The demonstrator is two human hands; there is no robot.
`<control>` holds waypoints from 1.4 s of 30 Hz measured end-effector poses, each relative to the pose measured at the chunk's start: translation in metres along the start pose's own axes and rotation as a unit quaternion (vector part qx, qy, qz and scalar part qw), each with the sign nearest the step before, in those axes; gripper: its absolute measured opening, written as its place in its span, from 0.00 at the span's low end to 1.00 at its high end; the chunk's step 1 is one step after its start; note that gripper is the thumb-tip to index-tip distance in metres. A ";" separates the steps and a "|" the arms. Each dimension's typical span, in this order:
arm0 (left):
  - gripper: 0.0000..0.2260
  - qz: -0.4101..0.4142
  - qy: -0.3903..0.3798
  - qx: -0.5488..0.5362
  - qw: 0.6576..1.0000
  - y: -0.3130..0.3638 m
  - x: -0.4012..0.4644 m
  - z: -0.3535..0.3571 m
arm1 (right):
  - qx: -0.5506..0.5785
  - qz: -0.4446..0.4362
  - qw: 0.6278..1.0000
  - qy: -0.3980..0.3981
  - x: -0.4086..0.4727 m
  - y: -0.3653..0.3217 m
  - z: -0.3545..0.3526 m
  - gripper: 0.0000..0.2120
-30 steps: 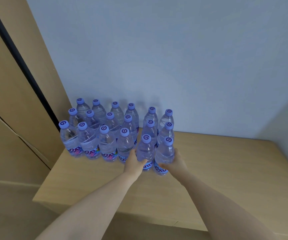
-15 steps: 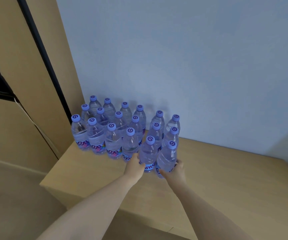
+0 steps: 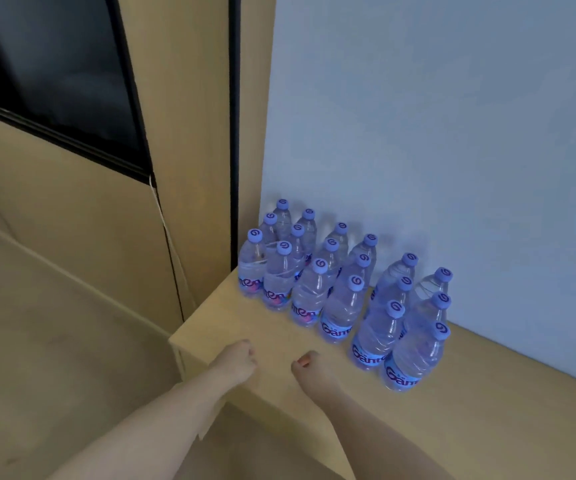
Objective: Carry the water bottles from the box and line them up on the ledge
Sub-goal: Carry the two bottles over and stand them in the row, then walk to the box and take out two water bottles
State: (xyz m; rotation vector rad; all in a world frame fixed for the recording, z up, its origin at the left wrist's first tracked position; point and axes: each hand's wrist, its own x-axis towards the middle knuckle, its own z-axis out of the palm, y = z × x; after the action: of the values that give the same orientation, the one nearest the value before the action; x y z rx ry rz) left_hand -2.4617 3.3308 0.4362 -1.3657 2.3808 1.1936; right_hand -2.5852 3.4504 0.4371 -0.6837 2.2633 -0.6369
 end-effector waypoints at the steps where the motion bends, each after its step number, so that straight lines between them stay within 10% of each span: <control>1: 0.11 -0.011 0.010 -0.005 1.000 -0.017 -0.002 -0.017 | -0.014 -0.020 1.000 -0.010 0.002 -0.020 0.011 0.06; 19: 0.15 -0.259 0.243 -0.031 0.934 -0.348 -0.084 -0.293 | -0.219 -0.303 0.908 -0.190 -0.003 -0.392 0.275 0.18; 42: 0.16 -0.432 0.253 -0.036 0.865 -0.599 0.020 -0.603 | -0.432 -0.462 0.714 -0.300 0.131 -0.804 0.557 0.15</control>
State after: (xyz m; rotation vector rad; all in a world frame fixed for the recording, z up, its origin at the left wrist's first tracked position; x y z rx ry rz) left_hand -1.8587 2.7346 0.4946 -2.6070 1.5321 0.6998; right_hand -2.0340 2.6343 0.5005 -2.1722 1.3515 0.3288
